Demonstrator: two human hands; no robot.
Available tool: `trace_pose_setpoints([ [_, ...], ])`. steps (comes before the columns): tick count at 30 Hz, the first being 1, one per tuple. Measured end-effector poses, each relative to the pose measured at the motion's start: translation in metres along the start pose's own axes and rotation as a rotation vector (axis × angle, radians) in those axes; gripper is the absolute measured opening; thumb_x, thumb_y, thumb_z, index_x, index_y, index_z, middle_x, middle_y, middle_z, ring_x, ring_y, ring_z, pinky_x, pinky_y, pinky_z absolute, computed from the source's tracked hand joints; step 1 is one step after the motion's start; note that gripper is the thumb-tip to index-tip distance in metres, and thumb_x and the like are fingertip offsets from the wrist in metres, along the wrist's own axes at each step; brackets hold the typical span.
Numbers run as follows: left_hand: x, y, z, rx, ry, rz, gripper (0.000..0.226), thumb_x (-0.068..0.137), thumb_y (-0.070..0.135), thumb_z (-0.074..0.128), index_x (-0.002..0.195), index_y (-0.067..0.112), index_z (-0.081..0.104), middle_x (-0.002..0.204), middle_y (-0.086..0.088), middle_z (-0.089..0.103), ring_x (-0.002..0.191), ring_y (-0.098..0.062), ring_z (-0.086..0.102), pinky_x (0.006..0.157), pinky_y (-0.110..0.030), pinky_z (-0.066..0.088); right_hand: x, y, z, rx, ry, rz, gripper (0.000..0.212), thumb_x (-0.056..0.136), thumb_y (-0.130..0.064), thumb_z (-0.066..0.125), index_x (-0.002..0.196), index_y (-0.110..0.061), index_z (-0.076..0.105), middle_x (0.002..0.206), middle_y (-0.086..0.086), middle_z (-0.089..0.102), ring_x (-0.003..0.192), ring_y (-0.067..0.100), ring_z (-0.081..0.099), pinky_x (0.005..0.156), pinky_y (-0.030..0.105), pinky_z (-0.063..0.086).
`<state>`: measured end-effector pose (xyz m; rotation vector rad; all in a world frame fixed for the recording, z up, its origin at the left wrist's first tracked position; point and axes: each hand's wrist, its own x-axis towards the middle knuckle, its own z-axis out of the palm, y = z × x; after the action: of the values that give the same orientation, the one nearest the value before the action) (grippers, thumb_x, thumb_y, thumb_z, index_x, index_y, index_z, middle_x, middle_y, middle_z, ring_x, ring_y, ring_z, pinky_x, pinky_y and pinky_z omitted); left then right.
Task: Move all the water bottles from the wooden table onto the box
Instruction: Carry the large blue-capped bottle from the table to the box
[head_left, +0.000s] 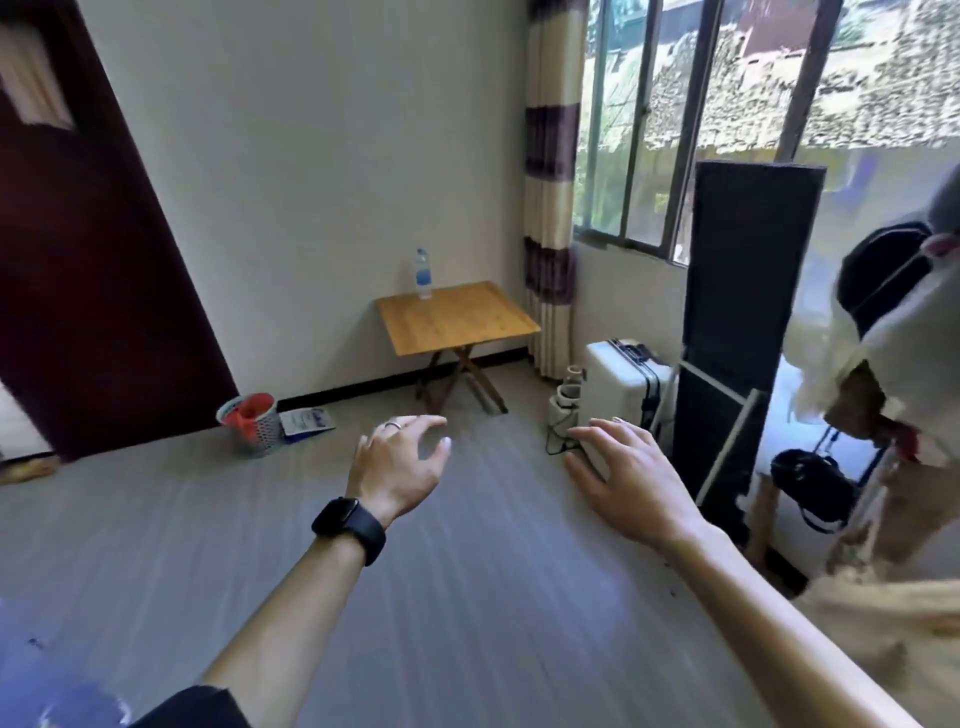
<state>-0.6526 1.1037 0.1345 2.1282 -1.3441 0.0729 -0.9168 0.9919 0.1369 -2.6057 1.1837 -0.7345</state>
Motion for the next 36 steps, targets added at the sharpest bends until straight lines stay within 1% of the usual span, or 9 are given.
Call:
trace_pose_setpoints([
  [3, 0.056, -0.017, 0.000, -0.003, 0.038, -0.036, 0.049, 0.082, 0.057, 0.046, 0.126, 0.040, 0.063, 0.131, 0.005, 0.062, 0.124, -0.020, 0.055, 0.105, -0.044, 0.042, 0.071, 0.003, 0.014, 0.038, 0.015, -0.043, 0.046, 0.094, -0.059, 0.049, 0.135, -0.040, 0.055, 0.145, -0.012, 0.051, 0.142, 0.015, 0.031, 0.118, 0.034, 0.029],
  [6, 0.124, -0.027, 0.005, 0.029, 0.103, -0.055, 0.054, 0.081, 0.055, 0.045, 0.130, 0.039, 0.062, 0.132, 0.002, 0.062, 0.124, -0.021, 0.055, 0.106, -0.040, 0.041, 0.148, 0.012, 0.027, 0.041, 0.045, -0.095, 0.045, 0.094, -0.058, 0.051, 0.135, -0.039, 0.056, 0.144, -0.013, 0.052, 0.143, 0.015, 0.031, 0.117, 0.032, 0.029],
  [13, 0.273, -0.044, 0.032, 0.079, 0.130, -0.107, 0.051, 0.083, 0.054, 0.046, 0.129, 0.039, 0.062, 0.133, 0.006, 0.061, 0.126, -0.020, 0.051, 0.106, -0.038, 0.041, 0.320, 0.046, 0.058, 0.050, 0.027, -0.153, 0.048, 0.094, -0.058, 0.050, 0.138, -0.038, 0.055, 0.144, -0.014, 0.053, 0.144, 0.017, 0.030, 0.117, 0.034, 0.029],
  [16, 0.341, -0.062, 0.043, 0.081, 0.179, -0.136, 0.043, 0.088, 0.049, 0.054, 0.128, 0.037, 0.064, 0.132, 0.005, 0.062, 0.125, -0.020, 0.053, 0.106, -0.034, 0.040, 0.400, 0.054, 0.077, 0.060, 0.030, -0.197, 0.046, 0.094, -0.057, 0.050, 0.136, -0.038, 0.056, 0.141, -0.015, 0.055, 0.143, 0.018, 0.032, 0.116, 0.035, 0.031],
  [19, 0.395, -0.088, 0.057, 0.108, 0.186, -0.145, 0.045, 0.086, 0.050, 0.052, 0.127, 0.037, 0.064, 0.130, 0.005, 0.063, 0.123, -0.020, 0.055, 0.105, -0.032, 0.041, 0.470, 0.057, 0.109, 0.086, -0.005, -0.220, 0.047, 0.094, -0.058, 0.050, 0.136, -0.038, 0.055, 0.141, -0.016, 0.054, 0.143, 0.018, 0.032, 0.116, 0.037, 0.032],
  [23, 0.470, -0.136, 0.069, 0.133, 0.185, -0.177, 0.040, 0.092, 0.042, 0.060, 0.132, 0.036, 0.061, 0.133, 0.006, 0.061, 0.124, -0.019, 0.054, 0.104, -0.030, 0.040, 0.563, 0.047, 0.158, 0.114, -0.021, -0.242, 0.050, 0.093, -0.061, 0.048, 0.137, -0.039, 0.055, 0.142, -0.014, 0.054, 0.144, 0.017, 0.031, 0.116, 0.037, 0.032],
  [28, 0.568, -0.221, 0.075, 0.130, 0.223, -0.203, 0.045, 0.093, 0.043, 0.059, 0.136, 0.031, 0.057, 0.135, 0.001, 0.060, 0.125, -0.022, 0.055, 0.105, -0.036, 0.042, 0.669, 0.021, 0.226, 0.120, -0.023, -0.270, 0.049, 0.094, -0.063, 0.046, 0.138, -0.042, 0.052, 0.145, -0.014, 0.051, 0.147, 0.015, 0.027, 0.117, 0.039, 0.032],
  [30, 0.603, -0.256, 0.075, 0.122, 0.242, -0.216, 0.043, 0.092, 0.044, 0.056, 0.133, 0.034, 0.059, 0.133, 0.002, 0.061, 0.124, -0.021, 0.056, 0.105, -0.037, 0.043, 0.704, 0.013, 0.254, 0.133, -0.039, -0.252, 0.049, 0.094, -0.064, 0.046, 0.138, -0.043, 0.051, 0.146, -0.015, 0.050, 0.148, 0.014, 0.025, 0.116, 0.039, 0.032],
  [36, 0.701, -0.350, 0.090, 0.098, 0.221, -0.285, 0.034, 0.092, 0.037, 0.063, 0.126, 0.039, 0.065, 0.130, 0.007, 0.062, 0.121, -0.016, 0.057, 0.102, -0.029, 0.043, 0.803, -0.001, 0.337, 0.138, -0.103, -0.201, 0.049, 0.093, -0.064, 0.047, 0.138, -0.043, 0.052, 0.145, -0.014, 0.051, 0.148, 0.017, 0.025, 0.116, 0.039, 0.032],
])
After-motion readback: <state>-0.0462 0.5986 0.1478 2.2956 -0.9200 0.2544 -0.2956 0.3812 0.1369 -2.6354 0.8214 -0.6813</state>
